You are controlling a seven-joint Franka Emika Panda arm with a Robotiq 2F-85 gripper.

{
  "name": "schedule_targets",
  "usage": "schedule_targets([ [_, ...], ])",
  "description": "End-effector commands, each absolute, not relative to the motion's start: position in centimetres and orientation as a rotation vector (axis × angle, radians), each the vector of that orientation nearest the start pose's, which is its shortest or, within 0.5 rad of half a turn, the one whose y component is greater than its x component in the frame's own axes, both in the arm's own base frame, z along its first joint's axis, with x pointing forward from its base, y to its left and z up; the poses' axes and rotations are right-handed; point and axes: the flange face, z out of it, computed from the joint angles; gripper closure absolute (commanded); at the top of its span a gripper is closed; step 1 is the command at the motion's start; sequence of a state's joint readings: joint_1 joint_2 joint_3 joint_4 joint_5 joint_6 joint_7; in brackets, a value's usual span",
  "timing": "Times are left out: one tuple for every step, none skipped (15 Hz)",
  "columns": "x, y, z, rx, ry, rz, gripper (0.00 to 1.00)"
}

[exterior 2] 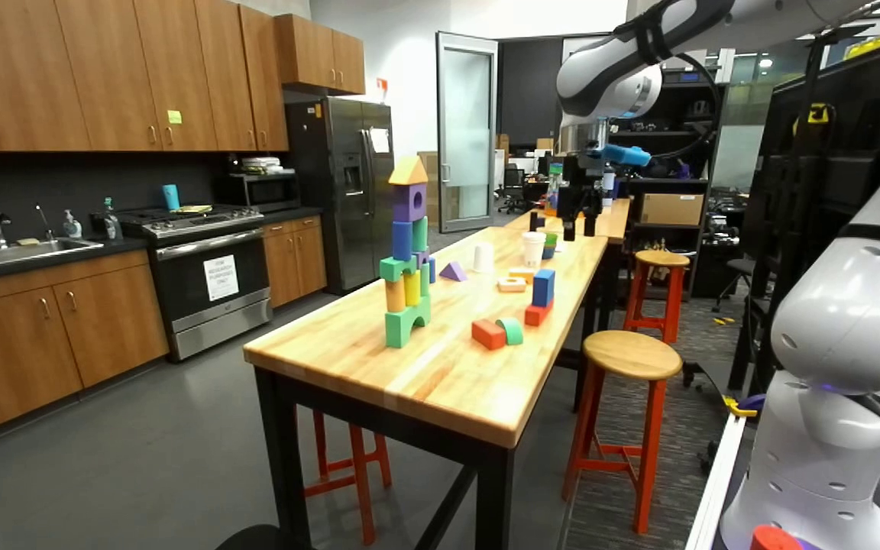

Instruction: Put the blue block on the orange block

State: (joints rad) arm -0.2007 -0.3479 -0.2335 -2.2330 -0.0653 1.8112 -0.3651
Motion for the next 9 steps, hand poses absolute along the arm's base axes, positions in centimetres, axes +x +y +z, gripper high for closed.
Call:
schedule_targets([
  [39.5, -19.8, 50.1, -3.099, 0.011, 0.136, 0.0],
  [39.5, -19.7, 50.1, -3.101, -0.011, 0.147, 0.0],
  [39.6, -19.7, 50.1, -3.103, -0.025, 0.153, 0.0],
  [39.6, -19.7, 50.1, -3.103, -0.03, 0.155, 0.0],
  [39.5, -20.1, 50.0, -3.112, 0.018, 0.117, 0.0],
  [39.4, -20.5, 49.8, -3.109, 0.025, 0.123, 0.0],
  [39.4, -20.7, 49.6, -3.103, -0.027, 0.14, 0.0],
  [39.3, -20.9, 49.4, -3.106, -0.082, 0.159, 0.0],
  [39.3, -21.2, 49.2, -3.104, -0.157, 0.179, 0.0],
])
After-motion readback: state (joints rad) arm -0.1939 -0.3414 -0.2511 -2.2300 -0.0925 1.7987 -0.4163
